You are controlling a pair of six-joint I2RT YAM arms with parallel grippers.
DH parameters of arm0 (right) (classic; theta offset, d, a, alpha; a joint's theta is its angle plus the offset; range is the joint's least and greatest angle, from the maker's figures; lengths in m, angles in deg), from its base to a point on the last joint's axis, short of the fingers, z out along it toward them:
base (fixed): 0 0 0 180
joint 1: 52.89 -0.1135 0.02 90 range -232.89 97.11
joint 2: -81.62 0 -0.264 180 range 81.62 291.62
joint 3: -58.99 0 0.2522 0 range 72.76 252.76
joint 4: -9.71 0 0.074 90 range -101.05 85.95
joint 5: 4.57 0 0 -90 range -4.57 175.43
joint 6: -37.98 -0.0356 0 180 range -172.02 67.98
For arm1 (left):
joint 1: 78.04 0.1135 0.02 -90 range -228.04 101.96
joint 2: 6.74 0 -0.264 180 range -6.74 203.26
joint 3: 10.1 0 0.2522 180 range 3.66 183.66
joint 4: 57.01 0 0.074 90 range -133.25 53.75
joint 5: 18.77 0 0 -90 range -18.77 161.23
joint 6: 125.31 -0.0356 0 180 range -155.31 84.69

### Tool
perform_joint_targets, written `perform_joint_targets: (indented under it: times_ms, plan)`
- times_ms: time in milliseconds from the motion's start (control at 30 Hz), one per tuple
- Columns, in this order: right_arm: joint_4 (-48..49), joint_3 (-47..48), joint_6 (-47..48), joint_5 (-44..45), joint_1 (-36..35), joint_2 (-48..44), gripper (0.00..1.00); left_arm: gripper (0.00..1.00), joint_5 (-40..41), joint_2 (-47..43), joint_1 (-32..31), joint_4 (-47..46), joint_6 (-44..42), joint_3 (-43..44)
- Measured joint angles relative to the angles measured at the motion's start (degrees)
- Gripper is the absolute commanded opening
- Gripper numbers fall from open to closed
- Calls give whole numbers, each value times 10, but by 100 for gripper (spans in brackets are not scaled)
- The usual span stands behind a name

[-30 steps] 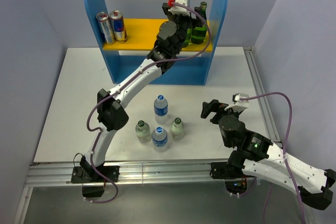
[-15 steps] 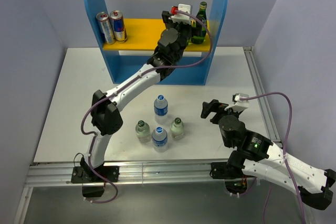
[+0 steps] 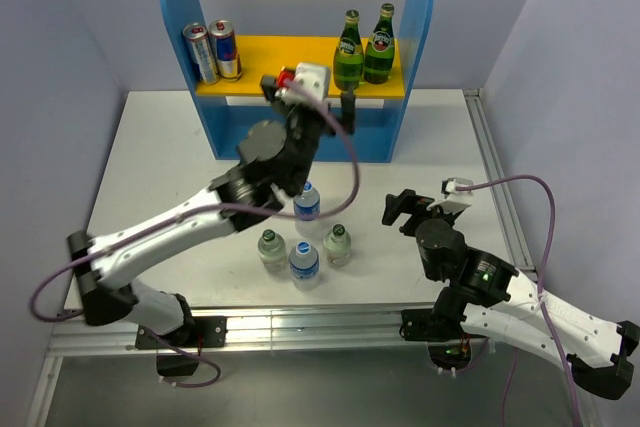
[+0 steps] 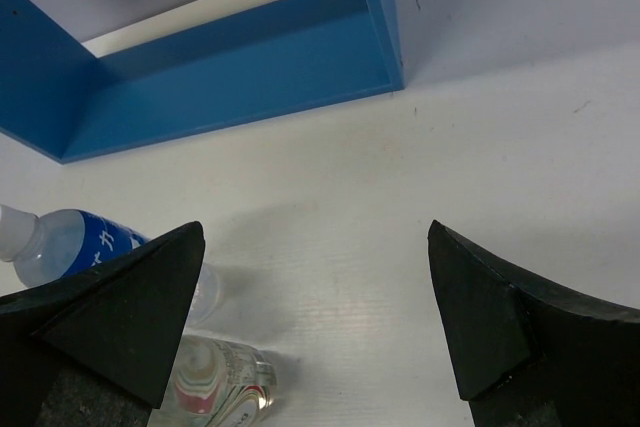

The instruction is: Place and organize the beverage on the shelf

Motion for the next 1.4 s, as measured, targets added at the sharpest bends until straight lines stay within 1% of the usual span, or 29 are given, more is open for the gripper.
perform_joint_targets:
  times_ms: [100,233,333,433,533,833,1233,1400]
  plan:
    - [0,0,0,0,0,3,100,99,19,-101,-37,74,54,-94]
    - [0,0,0,0,0,19,100,99,40,-215,-46,154,153,-246]
    - [0,0,0,0,0,27,100,99,32,-247,-46,199,215,-338]
    - [0,0,0,1,0,28,100,99,20,-241,-47,236,258,-389]
    - [-2,0,-2,3,0,28,100,99,10,-222,-47,261,290,-401]
    - [-8,0,-4,5,0,28,99,99,-21,-178,-43,247,346,-420]
    - [-8,0,-4,7,0,30,99,99,-67,-103,-15,209,369,-433]
    - [-8,0,-5,7,0,30,100,99,-75,-80,-7,177,372,-438]
